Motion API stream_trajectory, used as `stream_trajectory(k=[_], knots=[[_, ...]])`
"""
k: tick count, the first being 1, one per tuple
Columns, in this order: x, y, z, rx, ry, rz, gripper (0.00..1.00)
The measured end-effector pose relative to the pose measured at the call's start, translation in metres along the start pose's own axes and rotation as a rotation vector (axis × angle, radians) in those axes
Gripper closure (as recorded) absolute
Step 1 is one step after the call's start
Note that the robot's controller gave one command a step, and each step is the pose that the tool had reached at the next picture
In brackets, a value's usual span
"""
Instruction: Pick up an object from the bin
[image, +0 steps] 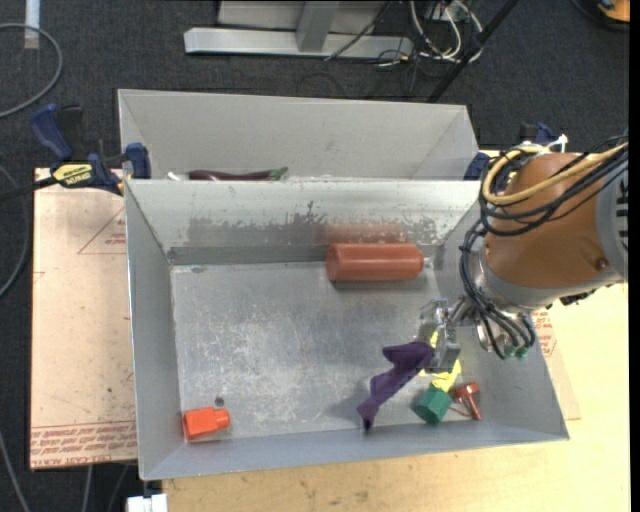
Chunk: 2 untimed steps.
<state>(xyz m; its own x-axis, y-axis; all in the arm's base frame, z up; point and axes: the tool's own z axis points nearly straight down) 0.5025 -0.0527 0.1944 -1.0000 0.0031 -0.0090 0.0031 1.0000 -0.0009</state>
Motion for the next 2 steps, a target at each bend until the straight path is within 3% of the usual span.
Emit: stream_trajectory(k=[1,2], knots=[[0.000,0.000,0.000,0.000,0.000,0.000,1.00],[-0.005,-0.004,-0.121,0.000,-0.004,0.003,1.00]])
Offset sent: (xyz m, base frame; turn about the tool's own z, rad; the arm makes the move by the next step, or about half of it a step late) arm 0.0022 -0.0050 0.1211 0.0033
